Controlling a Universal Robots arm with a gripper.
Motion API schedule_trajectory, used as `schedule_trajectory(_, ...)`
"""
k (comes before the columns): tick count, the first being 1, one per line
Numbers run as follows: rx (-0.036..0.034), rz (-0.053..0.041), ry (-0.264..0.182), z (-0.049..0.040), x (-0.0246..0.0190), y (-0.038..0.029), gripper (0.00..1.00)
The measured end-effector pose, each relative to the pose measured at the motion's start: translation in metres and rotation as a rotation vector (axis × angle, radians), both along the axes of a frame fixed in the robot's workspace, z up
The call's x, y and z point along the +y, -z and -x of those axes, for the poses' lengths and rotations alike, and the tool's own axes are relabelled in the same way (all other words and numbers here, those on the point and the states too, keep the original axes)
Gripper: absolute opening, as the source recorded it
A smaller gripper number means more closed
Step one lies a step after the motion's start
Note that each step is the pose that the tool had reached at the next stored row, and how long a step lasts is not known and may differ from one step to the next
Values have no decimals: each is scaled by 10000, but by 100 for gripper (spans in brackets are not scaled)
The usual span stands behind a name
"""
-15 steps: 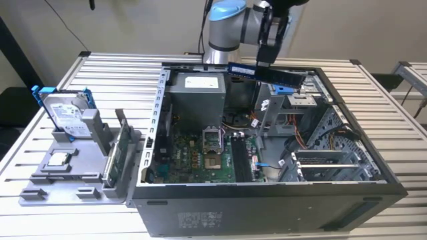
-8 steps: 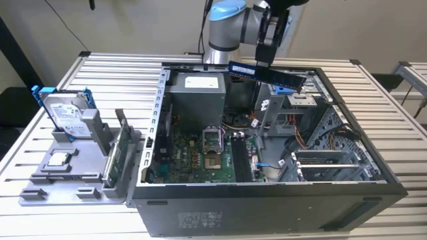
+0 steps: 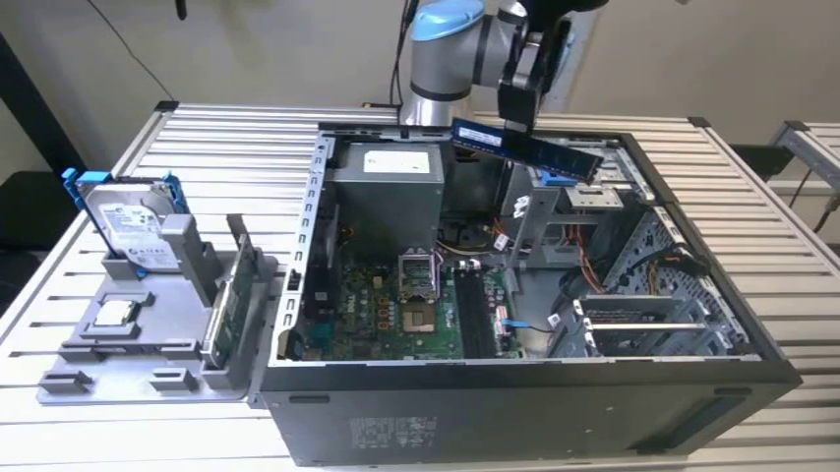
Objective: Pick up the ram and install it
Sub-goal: 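Insert the ram into the slot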
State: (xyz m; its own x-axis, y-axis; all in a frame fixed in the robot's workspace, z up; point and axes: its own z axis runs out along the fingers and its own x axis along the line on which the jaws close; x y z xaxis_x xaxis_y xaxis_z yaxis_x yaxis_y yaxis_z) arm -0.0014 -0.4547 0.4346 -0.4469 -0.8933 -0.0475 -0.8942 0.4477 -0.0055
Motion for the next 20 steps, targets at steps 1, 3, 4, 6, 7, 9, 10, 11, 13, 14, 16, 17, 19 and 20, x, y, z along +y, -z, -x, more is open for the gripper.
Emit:
schedule_trajectory(1, 0, 0, 105, 0, 0, 0, 14)
schedule_trajectory(3, 0, 0, 311, 0, 0, 1, 14)
schedule_trajectory(4, 0, 0, 415, 0, 0, 1, 14)
schedule_trajectory(6, 0, 0, 630, 0, 0, 2, 14)
schedule_trajectory(7, 0, 0, 734, 0, 0, 3, 14)
schedule_trajectory(9, 0, 1, 937, 0, 0, 4, 14)
schedule_trajectory(10, 0, 1, 1041, 0, 0, 4, 14)
schedule_trajectory(11, 0, 0, 1155, 0, 0, 5, 14)
schedule_trajectory(13, 0, 0, 1362, 0, 0, 6, 14)
schedule_trajectory(14, 0, 1, 1465, 0, 0, 6, 14)
schedule_trajectory(16, 0, 0, 1671, -1, 0, 7, 14)
schedule_trajectory(17, 0, 1, 1774, -1, 0, 7, 14)
schedule_trajectory(19, 0, 1, 1988, -1, 0, 8, 14)
schedule_trajectory(20, 0, 1, 2088, -1, 0, 9, 14)
